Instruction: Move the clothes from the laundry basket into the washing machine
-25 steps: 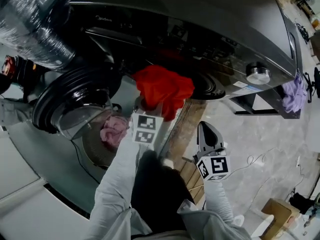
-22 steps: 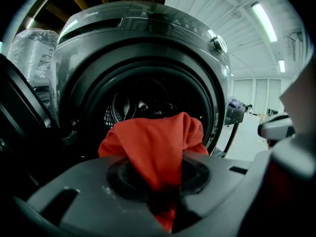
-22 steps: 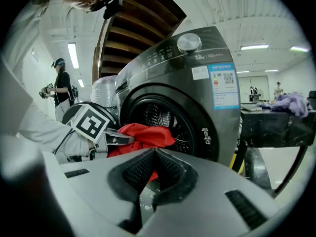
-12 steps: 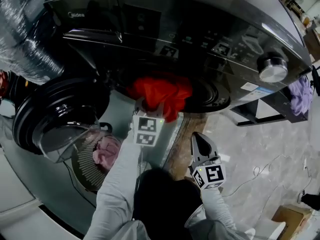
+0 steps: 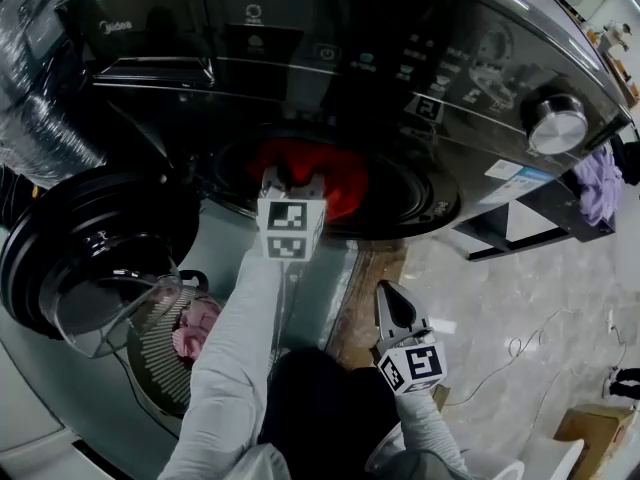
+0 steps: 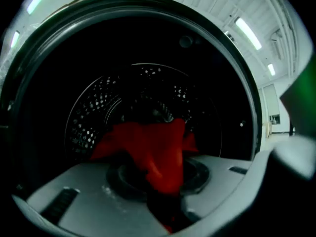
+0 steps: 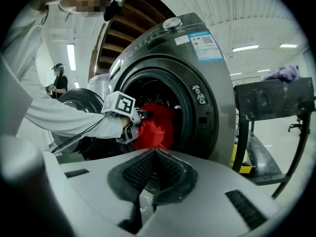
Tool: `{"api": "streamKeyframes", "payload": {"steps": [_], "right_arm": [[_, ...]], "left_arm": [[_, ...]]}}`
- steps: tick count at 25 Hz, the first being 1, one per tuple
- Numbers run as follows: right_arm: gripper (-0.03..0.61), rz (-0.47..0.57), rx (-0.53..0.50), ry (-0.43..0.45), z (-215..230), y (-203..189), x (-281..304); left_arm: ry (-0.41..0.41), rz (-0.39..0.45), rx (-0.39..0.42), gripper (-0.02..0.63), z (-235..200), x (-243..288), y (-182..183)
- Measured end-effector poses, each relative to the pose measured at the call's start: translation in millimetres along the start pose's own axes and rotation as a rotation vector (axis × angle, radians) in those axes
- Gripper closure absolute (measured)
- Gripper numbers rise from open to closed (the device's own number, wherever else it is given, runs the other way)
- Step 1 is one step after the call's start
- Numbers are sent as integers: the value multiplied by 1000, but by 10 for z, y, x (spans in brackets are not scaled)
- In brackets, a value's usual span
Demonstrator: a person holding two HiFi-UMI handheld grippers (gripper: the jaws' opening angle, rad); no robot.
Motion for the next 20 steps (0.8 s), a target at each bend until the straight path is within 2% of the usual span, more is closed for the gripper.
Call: {"api": "streamKeyframes", "payload": {"steps": [2, 4, 5, 7, 8, 12, 16, 20], "right_arm": [[561, -6, 7, -13, 6, -51, -15], [561, -12, 20, -21, 0, -81, -27], [561, -15, 27, -23, -10, -96, -37], [561, -21, 34, -17, -44, -125, -50], [561, -23, 34, -11, -63, -134, -50], [561, -32, 36, 9, -107, -119, -65], [561, -35, 42, 25, -97, 2, -126], [561, -47, 38, 53, -100, 232, -243]], "left_arm": [[-11, 23, 1, 494, 10, 142, 41], [-6, -45, 5, 463, -32, 238, -138], [-4, -91, 2, 419, -59, 245, -277], [-3, -133, -9, 283, -104, 183, -485], [-1, -137, 1, 261, -114, 143, -526], [-3, -196, 104, 246, -64, 86, -545], [25, -165, 61, 244, -97, -112, -437], [44, -182, 54, 244, -48, -413, -325]]}}
Point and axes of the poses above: the fingertips, and each gripper's own axes: x forward along the fingers, z to its right, y out of its top, the point moved 7 cm from there along -x, backward along the fingers, and after that the axes turned 15 degrees about -x, right-handed, at the moved point
